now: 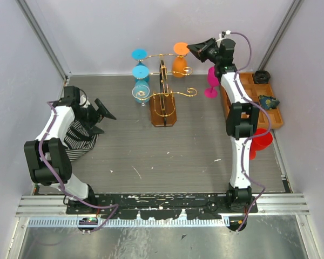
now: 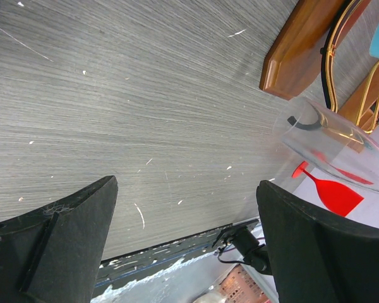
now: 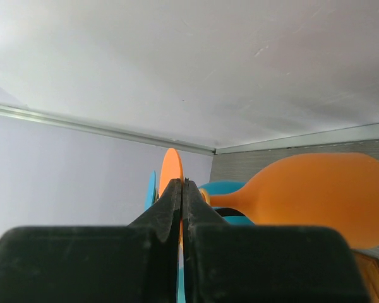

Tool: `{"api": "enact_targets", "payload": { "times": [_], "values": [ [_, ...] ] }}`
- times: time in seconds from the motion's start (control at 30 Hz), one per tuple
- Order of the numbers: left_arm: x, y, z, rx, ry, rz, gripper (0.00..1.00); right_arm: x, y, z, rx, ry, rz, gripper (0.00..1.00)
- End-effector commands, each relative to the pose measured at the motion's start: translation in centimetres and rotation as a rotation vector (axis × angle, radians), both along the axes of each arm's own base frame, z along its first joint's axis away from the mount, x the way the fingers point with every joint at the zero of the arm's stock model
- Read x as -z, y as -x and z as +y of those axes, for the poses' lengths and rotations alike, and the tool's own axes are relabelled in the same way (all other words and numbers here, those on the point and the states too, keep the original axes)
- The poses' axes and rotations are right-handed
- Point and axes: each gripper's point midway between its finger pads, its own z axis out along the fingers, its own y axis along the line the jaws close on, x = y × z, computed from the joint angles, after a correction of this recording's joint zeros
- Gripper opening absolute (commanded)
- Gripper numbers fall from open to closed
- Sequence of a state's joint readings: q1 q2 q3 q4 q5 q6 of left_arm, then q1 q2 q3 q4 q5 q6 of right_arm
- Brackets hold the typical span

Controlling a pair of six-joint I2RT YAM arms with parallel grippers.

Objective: Take the wine glass off the wine glass rack

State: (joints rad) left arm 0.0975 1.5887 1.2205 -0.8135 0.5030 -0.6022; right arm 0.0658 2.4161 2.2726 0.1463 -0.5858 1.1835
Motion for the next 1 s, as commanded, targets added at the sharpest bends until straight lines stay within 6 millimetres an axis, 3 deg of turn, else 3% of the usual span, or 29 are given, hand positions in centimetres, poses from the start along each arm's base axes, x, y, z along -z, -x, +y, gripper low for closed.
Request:
{"api": "enact_targets", "payload": {
  "times": [0.0,0.3,0.53,0.77,0.97],
  "values": [
    [0.0,0.5,0.1,0.007,-0.001,0.0,0.99,-8.5,2.6,-1.4,0.012,-0.039,-0.178,0.01],
    [0.1,0.7,0.0,0.006,0.007,0.004,0.99,-8.3,4.9,-2.5,-0.011,0.001,-0.174,0.01],
    [0.3,0.8,-0.1,0.005,0.013,0.011,0.99,-8.2,6.2,0.3,-0.095,-0.003,-0.166,0.01],
    [0.3,1.0,0.0,0.007,0.007,0.01,0.99,-8.0,5.5,2.6,-0.125,-0.007,-0.159,0.01],
    [0.3,0.9,0.0,0.009,0.006,0.008,0.99,-9.6,3.8,2.1,-0.064,-0.025,-0.214,0.01]
  ]
}}
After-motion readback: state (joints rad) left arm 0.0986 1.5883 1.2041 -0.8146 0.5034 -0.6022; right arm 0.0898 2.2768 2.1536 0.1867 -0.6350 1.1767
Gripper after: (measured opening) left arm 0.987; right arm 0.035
